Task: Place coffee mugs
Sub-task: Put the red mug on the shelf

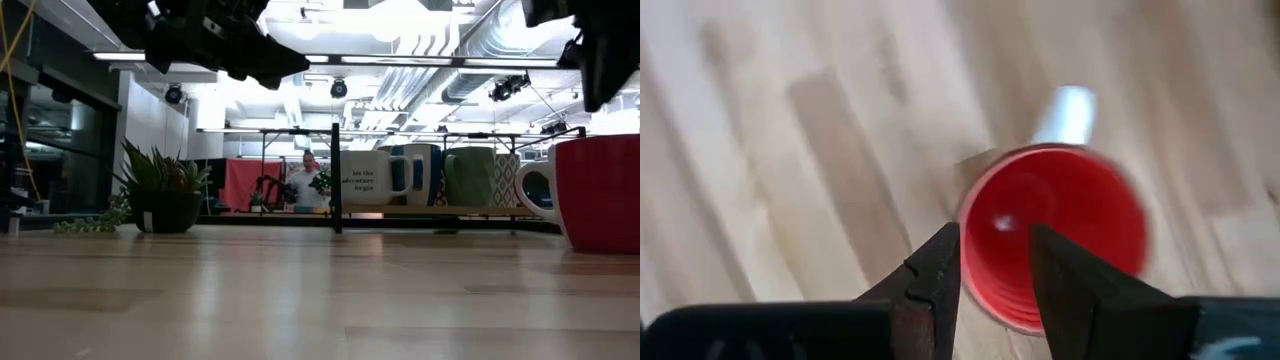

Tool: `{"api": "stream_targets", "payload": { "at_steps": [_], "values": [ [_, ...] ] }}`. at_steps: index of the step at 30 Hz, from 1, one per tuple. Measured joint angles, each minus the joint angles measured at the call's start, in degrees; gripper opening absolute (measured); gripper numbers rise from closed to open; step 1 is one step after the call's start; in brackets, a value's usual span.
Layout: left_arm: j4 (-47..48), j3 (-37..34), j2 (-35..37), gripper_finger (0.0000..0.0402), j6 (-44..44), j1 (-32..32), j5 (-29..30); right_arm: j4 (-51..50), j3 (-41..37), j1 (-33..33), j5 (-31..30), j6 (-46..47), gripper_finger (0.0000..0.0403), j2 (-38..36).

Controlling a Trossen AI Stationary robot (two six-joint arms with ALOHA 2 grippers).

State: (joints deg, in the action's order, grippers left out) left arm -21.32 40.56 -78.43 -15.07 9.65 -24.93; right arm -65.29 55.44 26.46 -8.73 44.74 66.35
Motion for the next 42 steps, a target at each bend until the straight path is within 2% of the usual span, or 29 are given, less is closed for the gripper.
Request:
{"api": "stream_targets", "payload": {
  "at_steps": [5, 10, 18, 30, 36, 42],
  "values": [
    [0.01, 0.00, 0.00, 0.0051, -0.02, -0.02, 0.00, -7.68, 3.57, -0.05, -5.86, 21.59, 0.0099, 0.00],
    [0.07, 0.00, 0.00, 0.0051, -0.06, 0.00, 0.00, -11.91, 3.35, -0.04, -4.74, 34.55, 0.0099, -0.02],
    [0.07, 0.00, 0.00, 0.0051, -3.06, 0.00, 0.00, -9.93, -2.70, -0.09, 0.54, 43.99, 0.0099, 0.00],
    [0.09, 0.00, 0.00, 0.0051, -3.14, 0.00, 0.00, -10.41, -3.09, -0.26, 0.33, 49.80, 0.0099, 0.00],
    [0.09, 0.00, 0.00, 0.0051, -3.14, 0.00, 0.00, -14.06, -3.13, -0.26, 0.85, 53.02, 0.0099, 0.79],
    [0.27, 0.00, 0.00, 0.0051, -4.01, 0.00, 0.00, -11.97, -3.13, -0.26, 1.81, 52.45, 0.0099, 3.37]
  ]
}}
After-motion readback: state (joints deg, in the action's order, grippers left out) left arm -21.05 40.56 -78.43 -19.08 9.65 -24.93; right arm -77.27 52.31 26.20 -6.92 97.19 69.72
